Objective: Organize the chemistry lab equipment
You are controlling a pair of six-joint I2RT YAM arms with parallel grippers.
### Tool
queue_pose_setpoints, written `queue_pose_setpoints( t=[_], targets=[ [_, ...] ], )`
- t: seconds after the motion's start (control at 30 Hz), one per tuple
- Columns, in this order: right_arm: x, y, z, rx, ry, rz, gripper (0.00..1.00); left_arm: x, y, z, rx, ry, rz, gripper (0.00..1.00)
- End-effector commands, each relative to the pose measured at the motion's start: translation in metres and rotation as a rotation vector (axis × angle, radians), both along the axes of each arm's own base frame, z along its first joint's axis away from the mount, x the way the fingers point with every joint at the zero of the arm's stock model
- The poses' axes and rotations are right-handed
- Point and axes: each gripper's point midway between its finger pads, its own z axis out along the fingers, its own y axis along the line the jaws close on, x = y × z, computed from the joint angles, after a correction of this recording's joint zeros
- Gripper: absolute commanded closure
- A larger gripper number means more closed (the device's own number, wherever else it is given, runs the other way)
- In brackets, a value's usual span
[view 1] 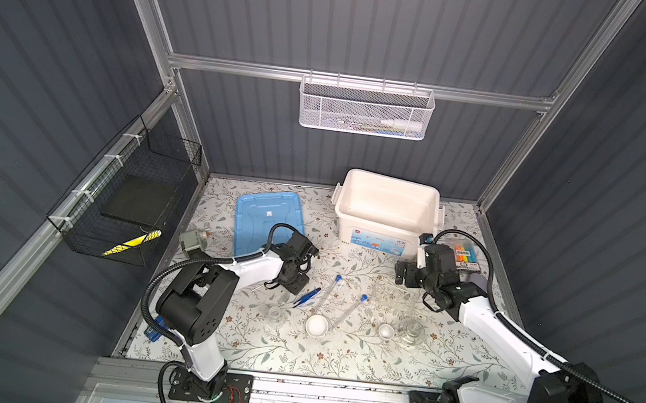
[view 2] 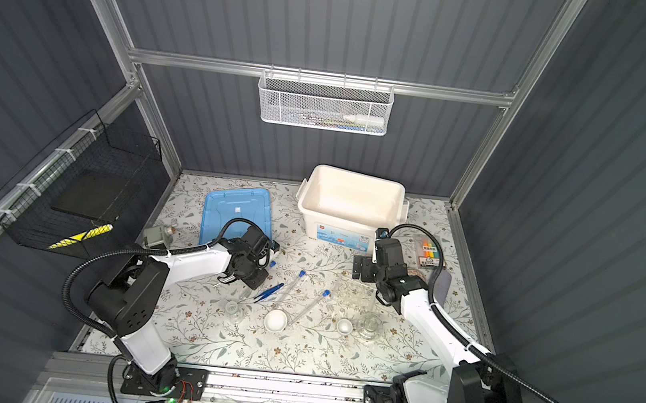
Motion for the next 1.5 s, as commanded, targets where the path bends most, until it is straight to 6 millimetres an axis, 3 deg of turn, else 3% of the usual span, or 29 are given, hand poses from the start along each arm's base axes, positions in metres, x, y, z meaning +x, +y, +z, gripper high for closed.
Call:
queue_pose_setpoints(
  t=[0.0,0.5,0.6,0.87,1.1,1.47],
  targets=[
    [0.001,0.005,0.007,-0.004,-0.009,0.022,0.01,-0.008,-0.002,-0.01,-0.006,0.036,-0.004,0.78],
    [0.001,0.022,0.008,0.06,-0.017,0.079,0.05,0.005,-0.013,0.002,-0.064,-0.025,0.006,0.84],
    [0.002,0.026,0.006,0.096,-0.016,0.076,0.01,0.01,-0.017,0.006,-0.079,-0.041,0.006,0.84],
    [0.006,0.043,0.003,0.218,0.001,0.076,0.01,0.028,-0.032,0.04,-0.159,-0.136,-0.001,0.84],
    [0.011,0.071,0.006,0.371,0.034,0.134,0.01,0.045,-0.051,0.068,-0.204,-0.189,-0.061,0.84],
    [0.019,0.097,0.012,0.528,0.052,0.179,0.04,0.047,-0.091,0.088,-0.263,-0.234,-0.151,0.84]
  ],
)
